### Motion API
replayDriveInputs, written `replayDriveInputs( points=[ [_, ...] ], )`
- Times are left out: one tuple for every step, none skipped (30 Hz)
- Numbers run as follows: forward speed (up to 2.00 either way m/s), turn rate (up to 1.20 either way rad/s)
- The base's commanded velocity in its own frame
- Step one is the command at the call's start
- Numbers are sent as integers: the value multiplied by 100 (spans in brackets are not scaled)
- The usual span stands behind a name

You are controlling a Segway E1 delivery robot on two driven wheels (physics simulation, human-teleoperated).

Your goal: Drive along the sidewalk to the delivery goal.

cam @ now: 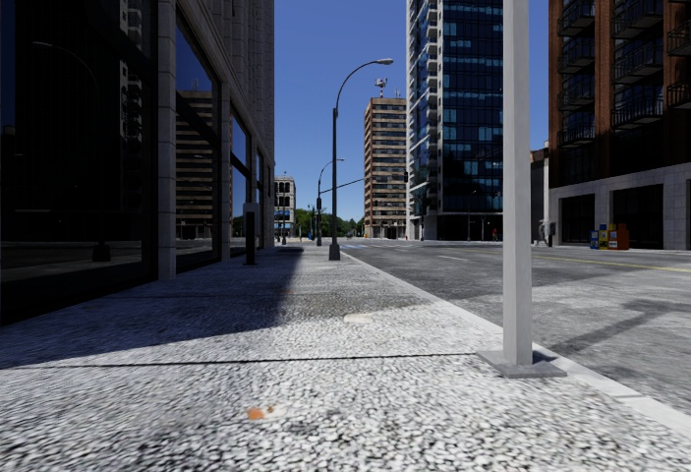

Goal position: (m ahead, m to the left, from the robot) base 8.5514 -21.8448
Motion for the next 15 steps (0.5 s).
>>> replayDriveInputs(
  points=[
    [0,0],
    [0,0],
    [0,0],
    [0,0],
    [0,0],
    [0,0],
    [0,0],
    [0,0],
    [0,0],
    [0,0],
    [0,0],
    [0,0],
    [0,0],
    [0,0],
    [0,0]
  ],
)
